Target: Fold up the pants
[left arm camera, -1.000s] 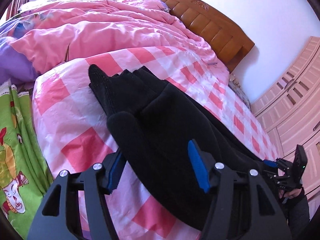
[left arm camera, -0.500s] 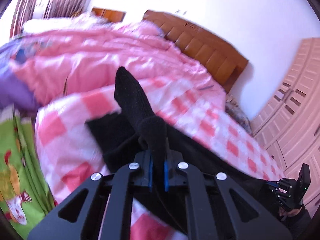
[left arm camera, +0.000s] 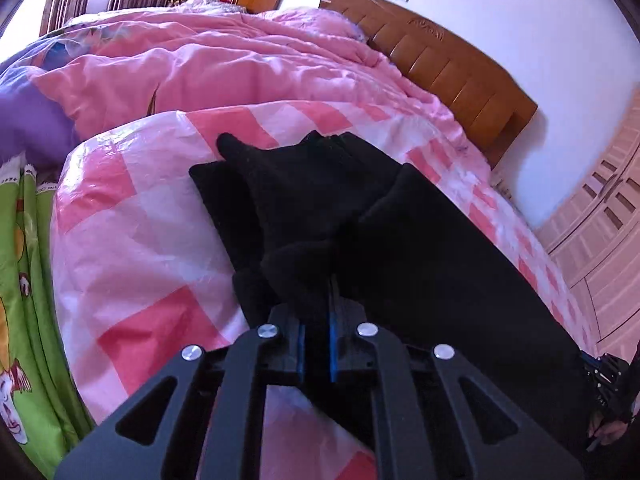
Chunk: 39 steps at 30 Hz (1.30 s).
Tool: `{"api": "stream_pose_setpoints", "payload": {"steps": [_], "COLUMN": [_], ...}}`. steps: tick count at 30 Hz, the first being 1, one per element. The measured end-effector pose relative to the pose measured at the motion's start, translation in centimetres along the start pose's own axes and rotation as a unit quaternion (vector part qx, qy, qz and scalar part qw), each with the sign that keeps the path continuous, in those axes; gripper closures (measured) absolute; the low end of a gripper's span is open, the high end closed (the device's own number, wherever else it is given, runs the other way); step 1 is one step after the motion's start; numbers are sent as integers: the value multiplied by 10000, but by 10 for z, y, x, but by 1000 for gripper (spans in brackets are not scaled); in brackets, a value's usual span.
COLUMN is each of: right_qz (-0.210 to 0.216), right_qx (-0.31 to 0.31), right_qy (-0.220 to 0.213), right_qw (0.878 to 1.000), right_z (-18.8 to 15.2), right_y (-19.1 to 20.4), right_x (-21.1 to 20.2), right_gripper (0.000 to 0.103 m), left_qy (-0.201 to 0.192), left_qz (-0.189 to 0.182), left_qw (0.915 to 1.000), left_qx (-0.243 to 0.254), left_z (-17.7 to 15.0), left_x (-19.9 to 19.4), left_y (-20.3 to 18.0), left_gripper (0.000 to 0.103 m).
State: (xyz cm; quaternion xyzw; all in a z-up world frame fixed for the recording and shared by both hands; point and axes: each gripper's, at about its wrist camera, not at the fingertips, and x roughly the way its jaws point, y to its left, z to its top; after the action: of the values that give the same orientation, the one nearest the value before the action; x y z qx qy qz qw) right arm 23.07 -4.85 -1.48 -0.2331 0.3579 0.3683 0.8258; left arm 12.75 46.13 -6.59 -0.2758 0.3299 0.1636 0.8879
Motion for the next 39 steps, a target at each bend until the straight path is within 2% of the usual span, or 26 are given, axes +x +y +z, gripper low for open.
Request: {"api": "stream_pose_setpoints", "payload": {"steps": [2,3,4,6,8,9,11,12,15,17,20,21,22,24,25,27,28,29,31,32,33,34,35,36,38,39], "right_qz": [50,-10,36,338,491,612,833,906,1089,1351,1227,1196,1093,726,461,-285,-529,-700,-947,-1029,-1179,-1426,-1833,-2023,-2023,-1766], "right_qx": [100,136,189,440,550,535,402,332,212,327,391,503,638,1001,1160,1636,1926,2259,2744,2857,2868,2847,2779,2752,2770,2865], "right_qy": [81,-36,-182,-363,-425,-344,-52,178,1025,837,928,934,843,547,461,325,275,217,194,196,283,494,861,1069,1387,1232], "right_qw": [9999,9999,9997,9978,9964,9961,9957,9952,9885,9868,9873,9871,9884,9908,9911,9856,9795,9714,9567,9526,9503,9467,9390,9338,9290,9336], "right_z": [3,3,2,-1,-5,-9,-22,-31,-75,-97,-111,-115,-117,-122,-125,-132,-136,-141,-149,-152,-154,-156,-163,-170,-196,-212], "right_y": [-3,-4,-4,-3,6,16,44,58,97,108,111,109,105,93,85,63,52,40,24,17,11,6,2,-1,-2,-1], "right_x": [-3,-9,-16,-35,-52,-63,-74,-74,-68,-83,-96,-103,-111,-132,-137,-146,-148,-150,-152,-151,-147,-143,-136,-134,-133,-139], "right_gripper": [57,27,21,21,21,21,20,18,16,15,16,16,16,16,14,14,14,14,14,14,14,14,14,14,14,11], "left_qy": [-67,-108,-130,-78,131,233,169,154,186,213,225,81,-217,-832,-962,-1077,-960,-719,-256,9,307,451,548,650,1130,1246], "left_qz": [-4,-46,-83,-83,89,217,293,293,462,583,851,1393,1801,2044,1945,1352,1078,746,183,-104,-432,-580,-562,-498,-315,-225], "left_qw": [10000,9999,9998,9999,9999,9994,9994,9994,9981,9971,9958,9901,9833,9752,9760,9833,9856,9861,9816,9758,9658,9583,9512,9475,9433,9435], "left_qx": [-72,-111,-136,-104,49,95,72,109,354,429,236,158,136,170,193,562,876,1299,1886,2183,2537,2762,2986,3089,3106,3062], "left_z": [5,8,10,16,15,14,10,8,4,3,5,6,6,0,-3,-17,-26,-41,-68,-84,-103,-118,-134,-143,-158,-161], "left_x": [-12,-17,-22,-24,-14,-9,-12,-13,-8,-8,-14,-22,-35,-70,-81,-98,-99,-97,-87,-81,-72,-66,-57,-50,-26,-18], "left_y": [-2,-3,-3,-4,-8,-7,-4,-1,-5,-8,-9,-13,-19,-38,-47,-84,-106,-136,-181,-203,-230,-247,-265,-273,-278,-271], "left_gripper": [95,94,94,94,89,86,74,71,70,70,65,43,37,34,29,19,13,12,11,11,10,10,10,10,10,7]}}
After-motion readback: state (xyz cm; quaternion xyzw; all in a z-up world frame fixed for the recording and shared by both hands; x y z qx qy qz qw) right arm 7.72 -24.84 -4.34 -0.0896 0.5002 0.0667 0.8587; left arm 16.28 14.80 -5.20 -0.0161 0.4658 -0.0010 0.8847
